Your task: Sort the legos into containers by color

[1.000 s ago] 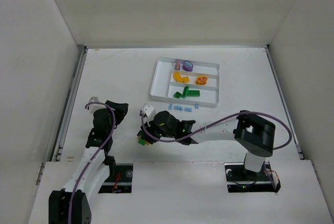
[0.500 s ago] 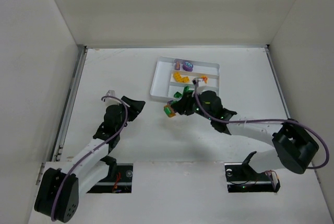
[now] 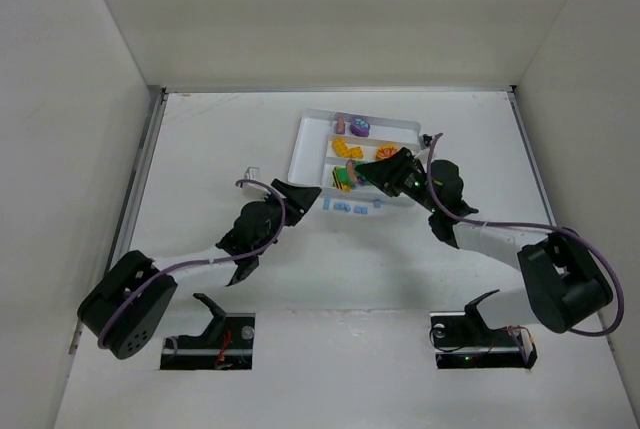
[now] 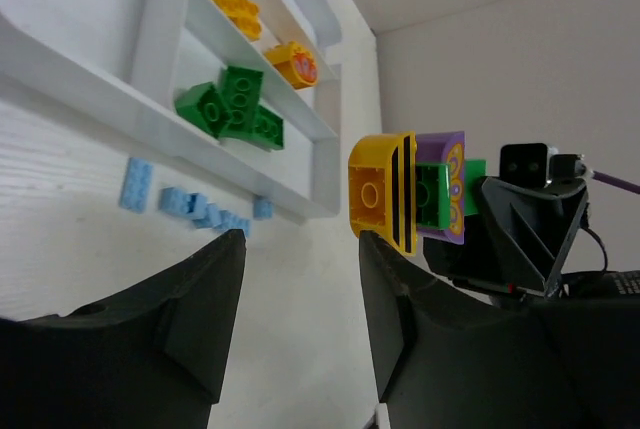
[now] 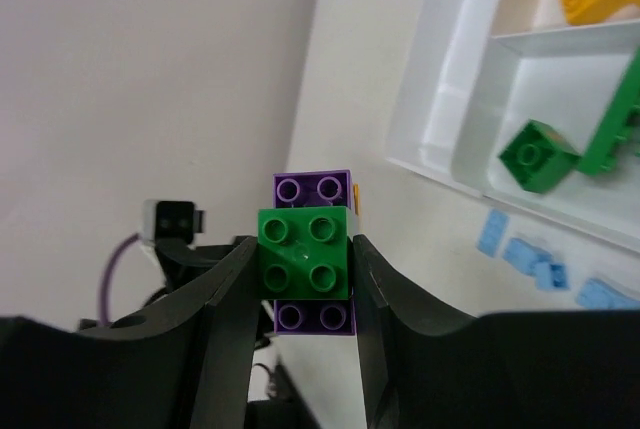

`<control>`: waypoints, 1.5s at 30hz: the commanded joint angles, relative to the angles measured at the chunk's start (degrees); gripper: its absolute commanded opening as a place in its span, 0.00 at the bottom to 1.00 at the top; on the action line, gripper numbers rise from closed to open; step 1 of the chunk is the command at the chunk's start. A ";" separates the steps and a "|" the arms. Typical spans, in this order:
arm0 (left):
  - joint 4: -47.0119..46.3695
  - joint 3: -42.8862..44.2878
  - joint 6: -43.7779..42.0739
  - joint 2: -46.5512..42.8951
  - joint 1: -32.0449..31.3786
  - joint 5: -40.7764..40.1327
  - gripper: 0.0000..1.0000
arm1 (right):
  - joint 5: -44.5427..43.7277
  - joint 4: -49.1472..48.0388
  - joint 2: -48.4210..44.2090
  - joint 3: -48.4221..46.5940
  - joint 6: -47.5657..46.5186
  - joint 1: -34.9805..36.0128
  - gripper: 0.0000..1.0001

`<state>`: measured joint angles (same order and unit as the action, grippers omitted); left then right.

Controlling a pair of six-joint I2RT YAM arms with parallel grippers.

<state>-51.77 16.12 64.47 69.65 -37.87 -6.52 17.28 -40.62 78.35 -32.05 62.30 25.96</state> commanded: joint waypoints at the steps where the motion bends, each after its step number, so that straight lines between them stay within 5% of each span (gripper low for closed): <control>1: -13.35 3.56 2.94 2.68 -2.78 -4.46 0.46 | 3.03 -11.23 0.58 -0.38 8.35 -0.07 0.29; 25: -22.76 10.33 2.07 11.65 -6.38 -7.45 0.43 | 6.71 -35.58 12.97 1.47 28.31 -2.09 0.29; 38: -23.38 10.78 1.36 11.13 -8.76 -5.70 0.21 | 8.64 -37.07 12.88 1.73 29.02 -3.85 0.29; 45: -23.29 9.37 2.24 8.23 -7.09 -1.40 0.18 | 12.42 -39.00 13.94 0.85 30.33 -5.87 0.29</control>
<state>-70.52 25.32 66.89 81.25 -45.36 -13.19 27.29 -72.93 91.64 -29.93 91.15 21.02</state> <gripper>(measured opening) 0.356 0.438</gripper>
